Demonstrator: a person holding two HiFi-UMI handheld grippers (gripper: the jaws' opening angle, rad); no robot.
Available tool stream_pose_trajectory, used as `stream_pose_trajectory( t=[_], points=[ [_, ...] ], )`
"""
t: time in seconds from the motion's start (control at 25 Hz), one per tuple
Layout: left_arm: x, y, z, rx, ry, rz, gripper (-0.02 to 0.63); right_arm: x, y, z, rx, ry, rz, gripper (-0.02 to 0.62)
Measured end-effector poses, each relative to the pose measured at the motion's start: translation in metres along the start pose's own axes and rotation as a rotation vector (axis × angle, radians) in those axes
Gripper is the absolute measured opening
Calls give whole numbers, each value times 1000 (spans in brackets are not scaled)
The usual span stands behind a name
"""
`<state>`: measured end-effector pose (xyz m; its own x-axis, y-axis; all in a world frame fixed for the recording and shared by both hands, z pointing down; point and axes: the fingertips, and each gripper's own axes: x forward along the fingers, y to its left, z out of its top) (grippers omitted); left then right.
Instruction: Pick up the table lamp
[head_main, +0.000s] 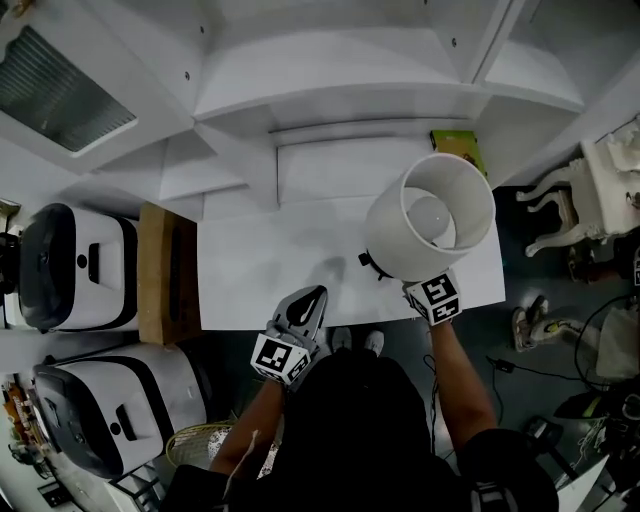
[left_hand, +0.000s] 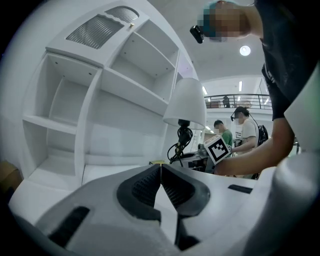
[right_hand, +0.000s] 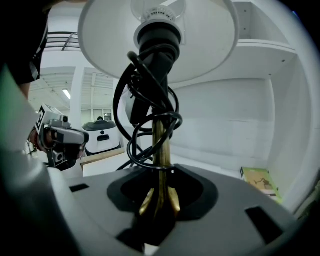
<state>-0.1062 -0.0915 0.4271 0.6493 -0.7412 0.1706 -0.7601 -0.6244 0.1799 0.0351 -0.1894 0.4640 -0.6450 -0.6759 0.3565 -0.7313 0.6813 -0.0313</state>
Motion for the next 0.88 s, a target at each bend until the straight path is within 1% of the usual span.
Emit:
stream_pose_trajectory(
  t=[0.36,0.6,0.88],
  points=[
    [-2,10,18,21,-20,1,25,-16,13,29,2,-3,7,140],
    [-3,15,23,36,-25,-2,25,-30,15,45,8,-30,2,140],
    [-6,11,27,44,-30,-9,25,-44,21,54,-2,-29,3,140]
  ],
)
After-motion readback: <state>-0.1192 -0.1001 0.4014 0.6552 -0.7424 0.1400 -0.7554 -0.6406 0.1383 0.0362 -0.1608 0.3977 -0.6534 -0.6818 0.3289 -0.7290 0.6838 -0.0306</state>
